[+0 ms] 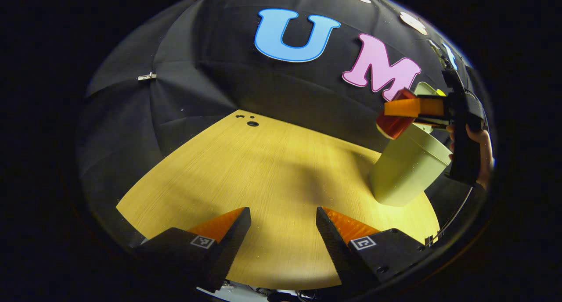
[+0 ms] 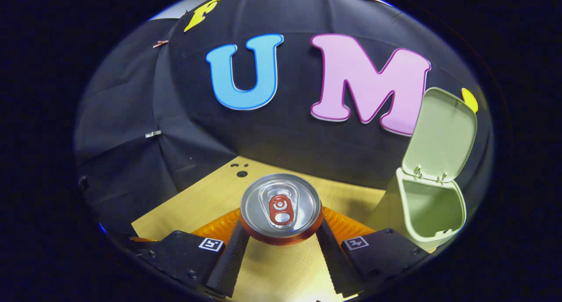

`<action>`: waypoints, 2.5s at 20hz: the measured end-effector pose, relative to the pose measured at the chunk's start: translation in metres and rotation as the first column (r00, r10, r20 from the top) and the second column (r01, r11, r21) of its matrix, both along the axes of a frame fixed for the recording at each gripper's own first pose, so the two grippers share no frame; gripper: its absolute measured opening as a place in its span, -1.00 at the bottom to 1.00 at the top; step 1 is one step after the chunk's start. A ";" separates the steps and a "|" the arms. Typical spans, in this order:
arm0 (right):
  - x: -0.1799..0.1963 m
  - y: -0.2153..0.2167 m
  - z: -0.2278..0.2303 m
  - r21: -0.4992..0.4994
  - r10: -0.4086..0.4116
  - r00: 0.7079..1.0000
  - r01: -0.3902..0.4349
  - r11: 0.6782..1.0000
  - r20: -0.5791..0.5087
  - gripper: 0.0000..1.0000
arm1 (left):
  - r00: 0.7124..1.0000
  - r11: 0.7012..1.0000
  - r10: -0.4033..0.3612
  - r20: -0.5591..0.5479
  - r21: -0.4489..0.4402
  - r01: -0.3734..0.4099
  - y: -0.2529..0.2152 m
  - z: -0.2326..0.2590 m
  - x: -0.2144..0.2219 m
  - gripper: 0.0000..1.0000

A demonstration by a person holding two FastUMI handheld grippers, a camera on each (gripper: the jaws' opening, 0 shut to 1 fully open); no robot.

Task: Press the lid of the desktop garbage bin to open it, pick up the crumpled paper on the desktop and throw it into the bin, then pick up the pop can on the desktop and drop it into the bin, and finally close the garbage bin lid.

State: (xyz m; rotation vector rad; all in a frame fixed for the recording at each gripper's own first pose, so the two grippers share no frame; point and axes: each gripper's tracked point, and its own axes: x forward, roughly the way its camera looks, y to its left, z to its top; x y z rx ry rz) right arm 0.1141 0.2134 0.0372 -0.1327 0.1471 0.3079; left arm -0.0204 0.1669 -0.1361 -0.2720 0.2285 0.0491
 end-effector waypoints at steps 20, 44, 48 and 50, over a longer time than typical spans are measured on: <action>0.019 -0.223 0.084 0.129 -0.335 0.938 0.323 0.938 0.087 0.66 | 0.999 0.998 0.048 -0.007 0.049 -0.047 0.007 0.023 0.031 0.92; 0.034 -0.255 0.114 0.146 -0.289 0.946 0.269 0.952 0.147 0.97 | 0.995 0.992 0.070 -0.066 0.108 -0.063 -0.048 0.024 0.029 0.92; 0.035 -0.256 0.153 0.111 -0.289 0.923 0.269 0.957 0.255 0.96 | 0.996 0.986 0.052 -0.078 0.162 -0.039 -0.054 0.022 0.028 0.92; 0.035 -0.254 0.171 0.096 -0.286 0.912 0.270 0.958 0.293 0.96 | 0.997 0.982 0.037 -0.070 0.189 -0.024 -0.058 0.026 0.028 0.92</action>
